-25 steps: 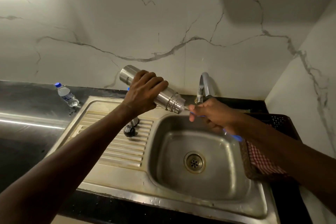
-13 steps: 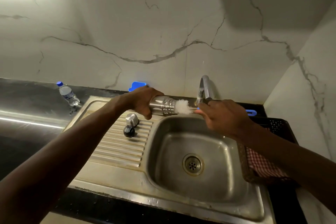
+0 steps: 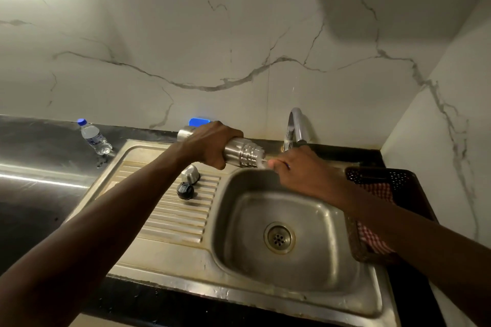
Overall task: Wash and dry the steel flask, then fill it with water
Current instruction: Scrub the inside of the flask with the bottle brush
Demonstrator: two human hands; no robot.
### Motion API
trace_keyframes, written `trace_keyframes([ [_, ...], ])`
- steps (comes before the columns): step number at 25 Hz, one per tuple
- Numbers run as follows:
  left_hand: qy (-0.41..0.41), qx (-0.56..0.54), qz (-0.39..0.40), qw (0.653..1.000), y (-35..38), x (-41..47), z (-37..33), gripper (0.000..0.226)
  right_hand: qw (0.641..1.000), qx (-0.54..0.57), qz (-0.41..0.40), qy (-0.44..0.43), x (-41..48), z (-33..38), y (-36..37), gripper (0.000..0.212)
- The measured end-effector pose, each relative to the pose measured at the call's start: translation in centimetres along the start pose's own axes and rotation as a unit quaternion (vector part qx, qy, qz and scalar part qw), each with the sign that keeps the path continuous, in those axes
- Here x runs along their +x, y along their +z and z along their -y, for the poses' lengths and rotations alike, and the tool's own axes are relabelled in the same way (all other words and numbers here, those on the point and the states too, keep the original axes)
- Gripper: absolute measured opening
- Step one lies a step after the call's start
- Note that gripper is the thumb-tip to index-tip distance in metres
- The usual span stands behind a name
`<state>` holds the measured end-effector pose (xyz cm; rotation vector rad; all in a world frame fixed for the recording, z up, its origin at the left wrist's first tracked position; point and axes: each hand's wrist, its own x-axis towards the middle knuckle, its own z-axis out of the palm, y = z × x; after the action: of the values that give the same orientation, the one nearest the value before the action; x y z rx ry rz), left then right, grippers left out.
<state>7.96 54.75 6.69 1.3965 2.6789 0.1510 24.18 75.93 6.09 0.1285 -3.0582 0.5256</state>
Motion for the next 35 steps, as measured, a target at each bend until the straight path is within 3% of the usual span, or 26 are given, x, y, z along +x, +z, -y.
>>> trace_keyframes([
  [7, 0.029, 0.044, -0.164, 0.985, 0.0, -0.7, 2.4, 0.056, 0.979, 0.190, 0.001, 0.076, 0.3, -0.9, -0.9, 0.038],
  [9, 0.061, 0.074, -0.210, 0.973, 0.4, 0.0, 0.8, 0.056, 0.950, 0.285, 0.034, 0.124, 0.7, 0.9, -1.3, 0.037],
  [11, 0.071, 0.089, -0.244, 0.963, 0.5, -0.3, 1.2, 0.058, 0.882, 0.420, 0.079, 0.197, 0.5, 1.2, -1.9, 0.040],
  [15, 0.042, 0.073, -0.337, 0.938, 1.3, -0.6, 1.6, 0.056, 0.712, 0.607, 0.193, 0.294, -0.7, 0.5, -3.4, 0.037],
  [17, 0.069, 0.077, -0.332, 0.938, 1.8, 0.5, -0.6, 0.053, 0.662, 0.653, 0.200, 0.309, -0.4, 1.5, -3.3, 0.034],
  [18, 0.080, 0.079, -0.311, 0.944, 1.7, 0.5, -0.6, 0.054, 0.682, 0.636, 0.189, 0.308, -0.5, 1.6, -3.2, 0.035],
  [21, 0.047, 0.056, -0.235, 0.969, 0.5, -0.5, 2.4, 0.058, 0.899, 0.372, 0.076, 0.220, -1.5, -0.2, -3.3, 0.035],
  [23, 0.023, 0.023, -0.181, 0.983, 0.3, -0.4, 1.7, 0.058, 0.982, 0.151, 0.015, 0.110, -1.5, 0.0, -3.8, 0.025],
  [25, 0.058, 0.027, -0.129, 0.990, 0.7, 0.7, -1.2, 0.056, 0.997, -0.069, 0.022, 0.000, -0.9, 2.0, -3.5, 0.024],
  [27, 0.055, 0.008, -0.122, 0.991, 0.7, 0.3, -0.7, 0.055, 0.990, -0.140, 0.027, -0.019, -1.1, 2.2, -3.6, 0.024],
  [31, -0.019, 0.024, -0.172, 0.985, -0.2, -1.4, 3.0, 0.059, 0.998, -0.021, -0.049, 0.042, -2.1, -1.4, -4.8, 0.032],
  [33, 0.026, 0.065, -0.197, 0.978, 0.3, -0.4, 0.2, 0.059, 0.999, 0.022, -0.031, 0.014, -1.0, 0.3, -3.8, 0.032],
  [35, 0.046, 0.083, -0.212, 0.973, 1.1, 0.0, -0.7, 0.062, 0.995, 0.086, -0.007, 0.043, -0.6, 1.2, -3.0, 0.031],
])
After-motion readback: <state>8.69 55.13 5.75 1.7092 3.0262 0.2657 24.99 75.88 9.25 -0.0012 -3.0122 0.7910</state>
